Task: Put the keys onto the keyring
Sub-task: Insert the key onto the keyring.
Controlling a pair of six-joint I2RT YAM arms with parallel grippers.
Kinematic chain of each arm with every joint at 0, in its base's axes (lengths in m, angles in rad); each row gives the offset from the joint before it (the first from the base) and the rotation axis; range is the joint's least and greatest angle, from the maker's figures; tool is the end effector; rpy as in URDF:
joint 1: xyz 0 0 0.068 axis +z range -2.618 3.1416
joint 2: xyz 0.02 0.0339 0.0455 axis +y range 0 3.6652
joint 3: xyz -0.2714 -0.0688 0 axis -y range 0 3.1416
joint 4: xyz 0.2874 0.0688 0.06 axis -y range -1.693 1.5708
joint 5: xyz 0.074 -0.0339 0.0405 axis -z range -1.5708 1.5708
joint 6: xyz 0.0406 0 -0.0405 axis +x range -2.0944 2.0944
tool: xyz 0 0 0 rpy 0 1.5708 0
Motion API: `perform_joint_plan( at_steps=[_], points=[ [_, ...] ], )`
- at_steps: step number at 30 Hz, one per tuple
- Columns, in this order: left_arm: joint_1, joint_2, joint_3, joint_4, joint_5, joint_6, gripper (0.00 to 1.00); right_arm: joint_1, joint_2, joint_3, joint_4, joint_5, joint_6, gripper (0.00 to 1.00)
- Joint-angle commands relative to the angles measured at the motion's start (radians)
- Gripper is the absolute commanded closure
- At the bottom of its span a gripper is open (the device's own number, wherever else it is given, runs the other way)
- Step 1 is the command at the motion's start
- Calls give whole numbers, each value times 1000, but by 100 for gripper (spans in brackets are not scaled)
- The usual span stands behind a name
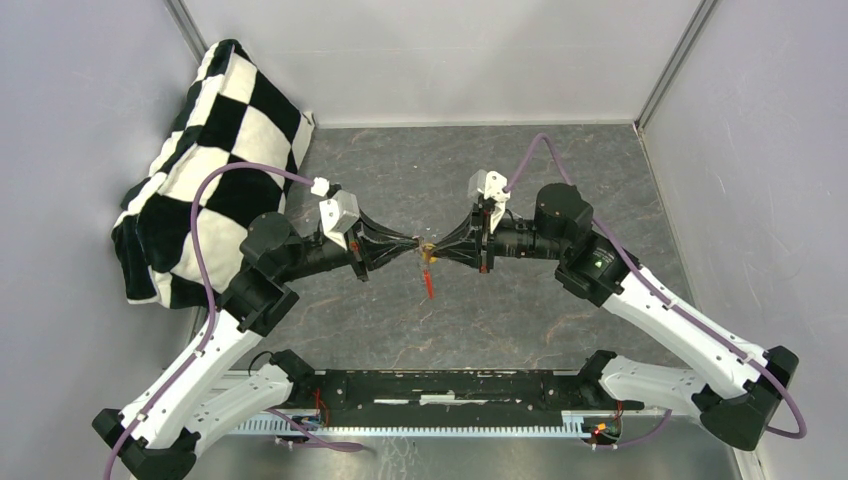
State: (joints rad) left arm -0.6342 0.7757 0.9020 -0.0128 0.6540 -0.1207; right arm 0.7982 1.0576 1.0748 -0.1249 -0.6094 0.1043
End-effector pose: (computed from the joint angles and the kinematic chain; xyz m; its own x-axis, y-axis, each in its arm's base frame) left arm 0.1540 -0.1439 0.4113 -0.0247 -0.1005 -0.9946 0.9612 0.2710 -0.0512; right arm 0.1786 0.2165 0.4033 -0.1771 -0.0594 -0.9824 -0.9712 0.1720 0.1647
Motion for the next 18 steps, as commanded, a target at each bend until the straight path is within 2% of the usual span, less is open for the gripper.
perform_joint_plan(
  at_steps=[1, 5, 8, 10, 13, 14, 16, 18],
  points=[
    [4, -15, 26, 66, -2, 33, 98, -1, 12, 23, -9, -75, 6, 99],
    [4, -14, 30, 61, 11, 41, 98, -1, 28, 36, -8, -126, 10, 99],
    [4, -13, 34, 50, 26, 52, 98, -1, 33, 66, -39, -124, -16, 92],
    [4, -13, 34, 41, 37, 60, 98, 0, 35, 105, -73, -111, -47, 83],
    [4, -16, 34, 19, 59, 83, 98, 0, 22, 153, -106, -62, -83, 57],
    [4, -16, 34, 18, 71, 92, 98, -3, 17, 165, -110, -57, -95, 51],
    [4, -18, 36, -21, 97, 112, 98, -3, 18, 191, -131, -54, -130, 43],
    [4, -17, 40, -46, 129, 145, 98, -1, 28, 216, -153, -66, -156, 41]
  ],
)
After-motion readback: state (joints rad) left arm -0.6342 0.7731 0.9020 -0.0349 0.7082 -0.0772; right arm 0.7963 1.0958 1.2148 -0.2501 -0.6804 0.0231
